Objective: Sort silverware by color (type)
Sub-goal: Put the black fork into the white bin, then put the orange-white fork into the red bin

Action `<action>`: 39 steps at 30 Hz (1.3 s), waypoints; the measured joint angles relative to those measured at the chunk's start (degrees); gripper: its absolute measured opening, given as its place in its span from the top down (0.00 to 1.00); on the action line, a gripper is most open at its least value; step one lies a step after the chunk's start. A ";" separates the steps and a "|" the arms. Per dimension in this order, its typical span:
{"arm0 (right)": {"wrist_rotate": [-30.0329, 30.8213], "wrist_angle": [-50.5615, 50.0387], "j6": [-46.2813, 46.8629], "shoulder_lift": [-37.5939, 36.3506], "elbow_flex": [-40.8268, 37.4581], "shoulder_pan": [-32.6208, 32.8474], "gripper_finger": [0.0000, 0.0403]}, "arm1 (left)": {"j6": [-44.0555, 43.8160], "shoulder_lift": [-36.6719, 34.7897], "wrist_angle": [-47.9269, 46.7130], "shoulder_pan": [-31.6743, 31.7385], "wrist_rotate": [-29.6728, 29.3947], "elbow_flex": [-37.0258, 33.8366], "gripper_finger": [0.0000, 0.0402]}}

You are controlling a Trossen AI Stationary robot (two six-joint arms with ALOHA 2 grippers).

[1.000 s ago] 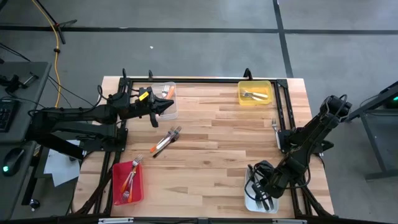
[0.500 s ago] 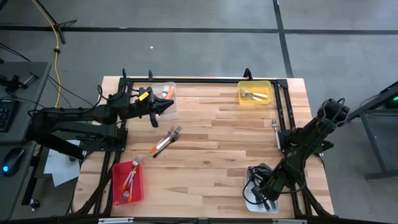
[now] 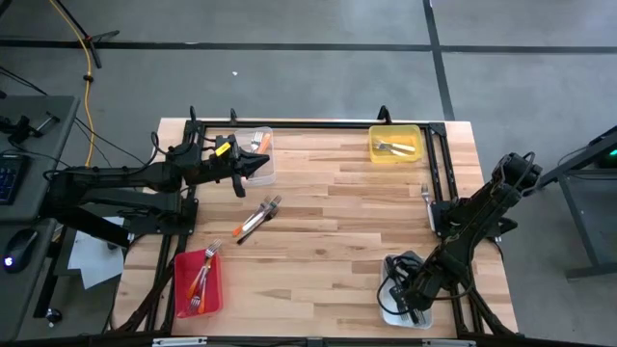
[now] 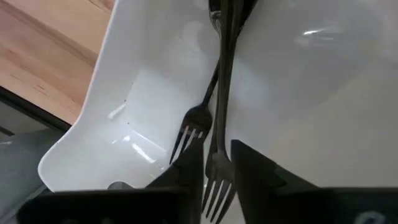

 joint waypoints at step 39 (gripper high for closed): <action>4.42 45.55 -91.65 -7.63 0.00 -54.31 0.58 | 2.74 0.02 1.42 0.00 0.04 0.02 1.00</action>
